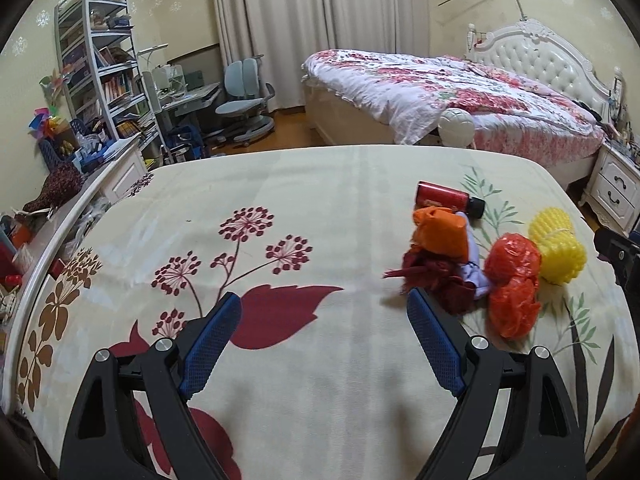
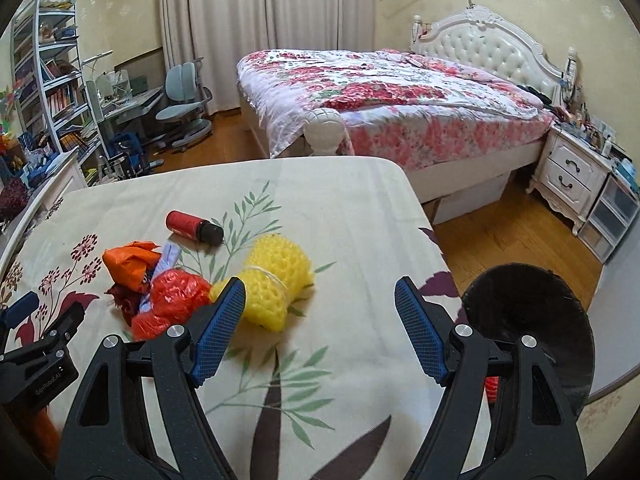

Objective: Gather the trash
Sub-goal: 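Grasp the yellow foam net with the right tool while the left tool grasps the red plastic bag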

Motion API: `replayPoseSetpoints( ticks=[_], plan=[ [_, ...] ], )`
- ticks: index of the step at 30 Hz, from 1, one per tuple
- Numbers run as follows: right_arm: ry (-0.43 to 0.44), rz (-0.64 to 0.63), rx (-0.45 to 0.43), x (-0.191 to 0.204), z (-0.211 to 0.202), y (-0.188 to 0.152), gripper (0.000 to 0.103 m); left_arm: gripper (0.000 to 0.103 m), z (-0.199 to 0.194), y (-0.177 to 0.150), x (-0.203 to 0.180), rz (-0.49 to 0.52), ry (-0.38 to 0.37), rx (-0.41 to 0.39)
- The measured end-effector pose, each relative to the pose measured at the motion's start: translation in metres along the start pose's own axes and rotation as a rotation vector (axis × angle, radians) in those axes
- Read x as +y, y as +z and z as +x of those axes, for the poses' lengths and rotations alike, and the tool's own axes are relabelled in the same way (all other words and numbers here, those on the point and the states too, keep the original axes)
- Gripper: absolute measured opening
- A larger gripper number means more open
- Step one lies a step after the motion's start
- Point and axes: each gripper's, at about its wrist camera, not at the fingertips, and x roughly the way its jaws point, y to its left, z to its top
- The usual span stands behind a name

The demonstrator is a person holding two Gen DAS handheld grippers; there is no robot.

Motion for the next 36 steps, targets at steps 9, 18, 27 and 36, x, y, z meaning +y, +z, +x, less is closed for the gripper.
replayPoseSetpoints(
  ticks=[9, 18, 27, 36],
  plan=[
    [-0.002, -0.013, 0.07, 0.021, 0.034, 0.007, 0.075, 0.084, 0.017, 0.003, 0.035, -0.055, 0.041, 0.027],
    [0.112, 0.011, 0.133, 0.027, 0.044, 0.0, 0.044, 0.084, 0.022, 0.0, 0.031, -0.054, 0.018, 0.042],
    [0.06, 0.012, 0.104, 0.011, 0.026, -0.006, 0.034, 0.084, 0.014, -0.001, 0.012, -0.037, -0.023, 0.036],
    [0.066, 0.046, 0.12, -0.014, 0.018, -0.021, 0.043, 0.084, 0.005, -0.004, -0.01, -0.007, -0.048, 0.033]
  ],
)
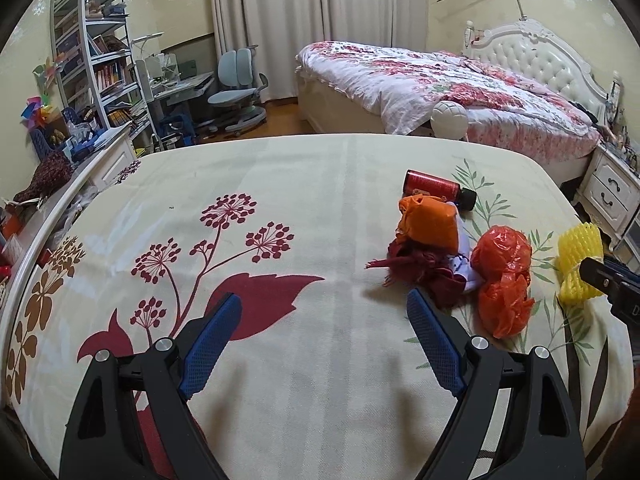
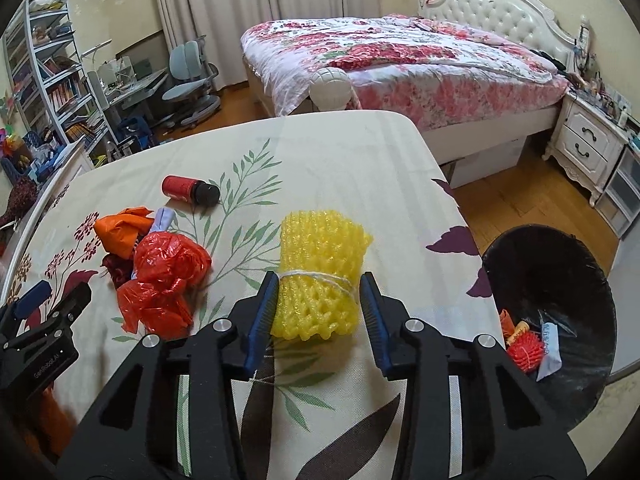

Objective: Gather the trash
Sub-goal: 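Grasp the yellow foam net with the right tool while the left tool grasps the red plastic bag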

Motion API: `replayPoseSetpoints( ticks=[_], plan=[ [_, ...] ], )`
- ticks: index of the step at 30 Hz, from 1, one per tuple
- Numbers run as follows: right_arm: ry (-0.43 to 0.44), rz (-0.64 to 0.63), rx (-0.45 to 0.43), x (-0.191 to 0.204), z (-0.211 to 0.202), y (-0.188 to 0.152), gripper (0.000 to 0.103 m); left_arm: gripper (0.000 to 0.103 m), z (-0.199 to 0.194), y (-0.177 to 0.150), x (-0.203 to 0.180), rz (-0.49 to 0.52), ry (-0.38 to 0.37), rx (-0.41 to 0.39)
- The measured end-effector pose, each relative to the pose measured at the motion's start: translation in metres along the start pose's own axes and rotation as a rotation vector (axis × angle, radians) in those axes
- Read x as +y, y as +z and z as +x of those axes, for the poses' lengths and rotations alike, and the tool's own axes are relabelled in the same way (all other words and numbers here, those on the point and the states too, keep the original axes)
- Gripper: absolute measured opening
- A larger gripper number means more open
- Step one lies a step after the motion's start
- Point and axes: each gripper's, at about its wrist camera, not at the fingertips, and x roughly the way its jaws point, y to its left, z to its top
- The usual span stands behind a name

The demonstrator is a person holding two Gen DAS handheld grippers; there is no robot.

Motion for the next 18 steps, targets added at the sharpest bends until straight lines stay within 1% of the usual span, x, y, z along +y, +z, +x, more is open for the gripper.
replayPoseSetpoints(
  ticks=[2, 6, 9, 11, 12, 18],
  plan=[
    [0.007, 0.002, -0.004, 0.001, 0.004, 0.001, 0.044, 0.084, 0.0, -0.001, -0.003, 0.002, -0.004, 0.004],
    [0.021, -0.001, 0.008, 0.005, 0.013, 0.003, 0.049, 0.084, -0.003, -0.003, -0.006, 0.005, -0.006, 0.004],
    [0.038, -0.003, 0.022, 0.008, 0.018, 0.002, 0.049, 0.084, -0.003, -0.005, -0.007, 0.002, -0.008, 0.01],
    [0.055, -0.012, 0.042, 0.011, 0.021, -0.001, 0.048, 0.084, -0.004, -0.006, -0.008, 0.0, -0.015, 0.014],
    [0.058, -0.016, 0.044, 0.013, 0.022, -0.003, 0.043, 0.084, -0.005, -0.006, -0.009, 0.001, -0.019, 0.014],
    [0.012, -0.006, 0.009, 0.005, 0.01, -0.011, 0.04, 0.084, -0.01, -0.008, -0.02, 0.016, -0.035, 0.006]
  ],
)
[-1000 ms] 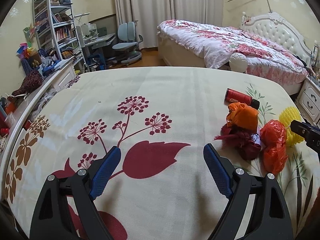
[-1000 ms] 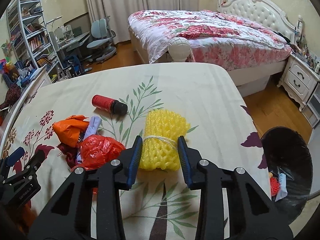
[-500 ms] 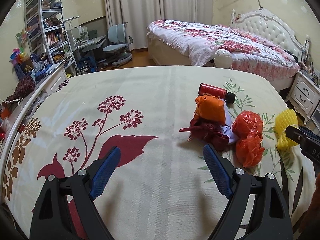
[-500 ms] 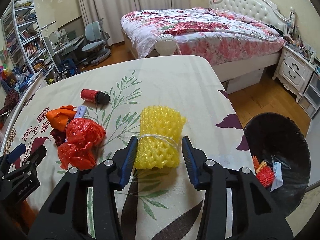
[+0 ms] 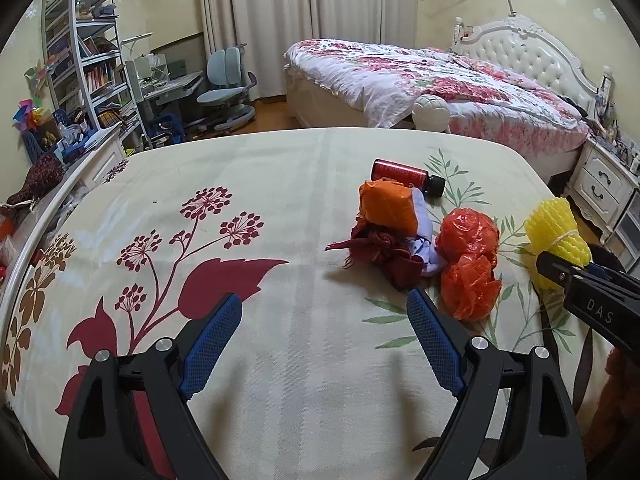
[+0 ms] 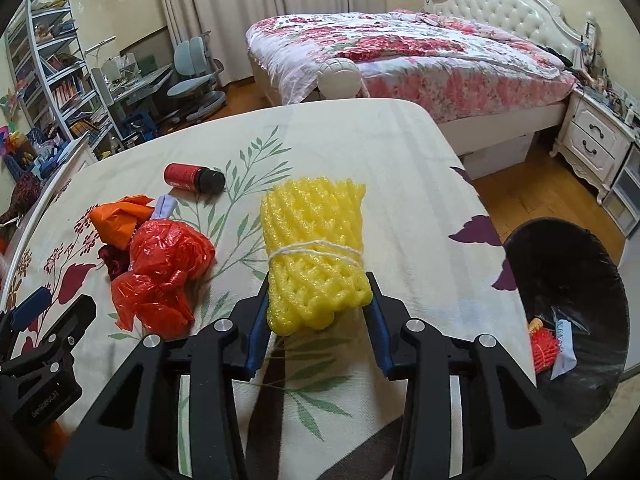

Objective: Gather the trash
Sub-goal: 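Grasp the yellow foam net with the right tool while the left tool grasps the red plastic bag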

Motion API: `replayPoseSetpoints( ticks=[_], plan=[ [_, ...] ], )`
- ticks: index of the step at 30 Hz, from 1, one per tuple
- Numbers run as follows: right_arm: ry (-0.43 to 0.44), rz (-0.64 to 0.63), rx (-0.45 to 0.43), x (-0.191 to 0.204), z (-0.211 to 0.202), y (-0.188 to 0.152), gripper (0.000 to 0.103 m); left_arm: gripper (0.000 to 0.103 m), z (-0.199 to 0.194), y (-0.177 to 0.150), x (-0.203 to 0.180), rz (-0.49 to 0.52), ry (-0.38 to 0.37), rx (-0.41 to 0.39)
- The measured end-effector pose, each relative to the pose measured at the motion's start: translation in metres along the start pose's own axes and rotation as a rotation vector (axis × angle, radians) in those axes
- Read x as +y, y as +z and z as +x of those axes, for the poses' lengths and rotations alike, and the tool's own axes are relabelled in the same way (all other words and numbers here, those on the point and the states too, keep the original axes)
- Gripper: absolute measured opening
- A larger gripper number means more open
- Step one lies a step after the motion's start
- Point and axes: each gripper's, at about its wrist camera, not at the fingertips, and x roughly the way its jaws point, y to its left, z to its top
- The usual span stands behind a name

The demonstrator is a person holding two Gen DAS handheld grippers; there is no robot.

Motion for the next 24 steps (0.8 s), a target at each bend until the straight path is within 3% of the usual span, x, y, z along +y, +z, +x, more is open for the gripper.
replayPoseSetpoints(
  ticks=[8, 21, 24],
  plan=[
    [-0.062, 0.039, -0.022, -0.035, -0.016, -0.011, 0.04, 0.082, -0.009, -0.002, -0.025, 0.027, -0.031, -0.021],
    [-0.065, 0.101, -0.05, -0.071, -0.031, -0.025, 0.04, 0.068, 0.003, -0.002, -0.083, 0.097, -0.07, 0.004],
    [-0.058, 0.106, -0.051, -0.074, -0.031, -0.025, 0.04, 0.057, 0.012, -0.002, -0.093, 0.119, -0.061, 0.026]
  ],
)
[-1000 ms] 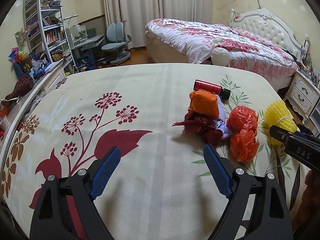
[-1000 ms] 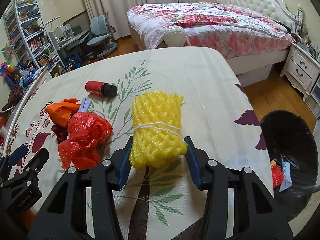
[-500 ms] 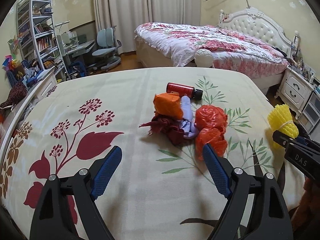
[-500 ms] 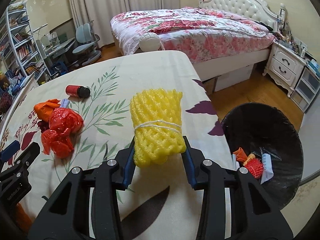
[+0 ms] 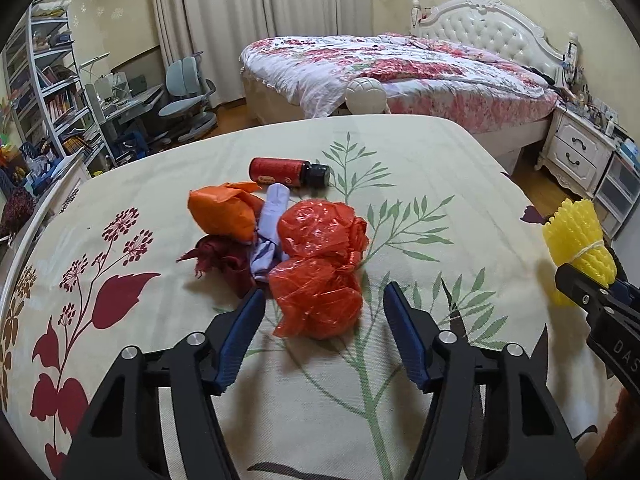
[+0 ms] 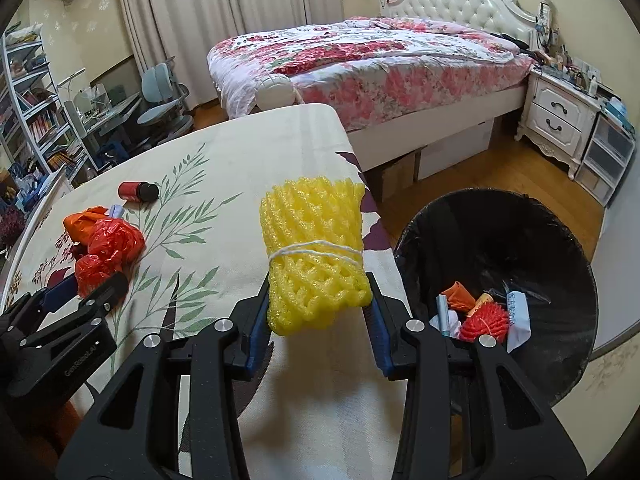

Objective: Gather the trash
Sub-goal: 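Grasp the yellow foam net with the right tool while the left tool grasps the red plastic bag, then carry foam net and red bag over the bin and open both tools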

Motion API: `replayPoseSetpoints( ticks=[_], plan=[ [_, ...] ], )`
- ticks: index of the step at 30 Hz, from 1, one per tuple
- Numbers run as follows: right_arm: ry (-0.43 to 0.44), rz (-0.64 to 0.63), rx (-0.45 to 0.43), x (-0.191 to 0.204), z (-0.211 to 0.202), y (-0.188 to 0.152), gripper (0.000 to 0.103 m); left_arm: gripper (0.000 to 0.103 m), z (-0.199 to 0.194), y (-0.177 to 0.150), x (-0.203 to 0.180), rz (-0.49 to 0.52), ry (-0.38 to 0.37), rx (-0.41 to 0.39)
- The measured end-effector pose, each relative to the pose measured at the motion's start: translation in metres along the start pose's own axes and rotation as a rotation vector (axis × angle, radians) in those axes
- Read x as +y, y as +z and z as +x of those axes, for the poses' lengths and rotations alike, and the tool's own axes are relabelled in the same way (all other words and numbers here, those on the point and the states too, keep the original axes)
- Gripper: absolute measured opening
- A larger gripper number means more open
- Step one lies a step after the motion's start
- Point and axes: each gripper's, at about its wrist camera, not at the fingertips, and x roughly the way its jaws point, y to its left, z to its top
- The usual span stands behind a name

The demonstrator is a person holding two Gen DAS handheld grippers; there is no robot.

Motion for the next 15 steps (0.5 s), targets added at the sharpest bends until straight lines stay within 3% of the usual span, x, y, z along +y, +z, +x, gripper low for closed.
replayPoseSetpoints(
  ticks=[2, 5, 15],
  plan=[
    [0.004, 0.0, 0.0, 0.0, 0.0, 0.0, 0.04, 0.048, 0.005, 0.002, -0.003, 0.003, 0.001, 0.02],
    [0.008, -0.002, -0.001, 0.0, 0.0, 0.0, 0.04, 0.042, 0.008, 0.004, -0.003, -0.005, 0.0, 0.034],
    [0.007, -0.004, -0.004, -0.001, -0.002, -0.002, 0.04, 0.037, -0.003, -0.002, -0.005, 0.004, -0.012, 0.011]
  ],
)
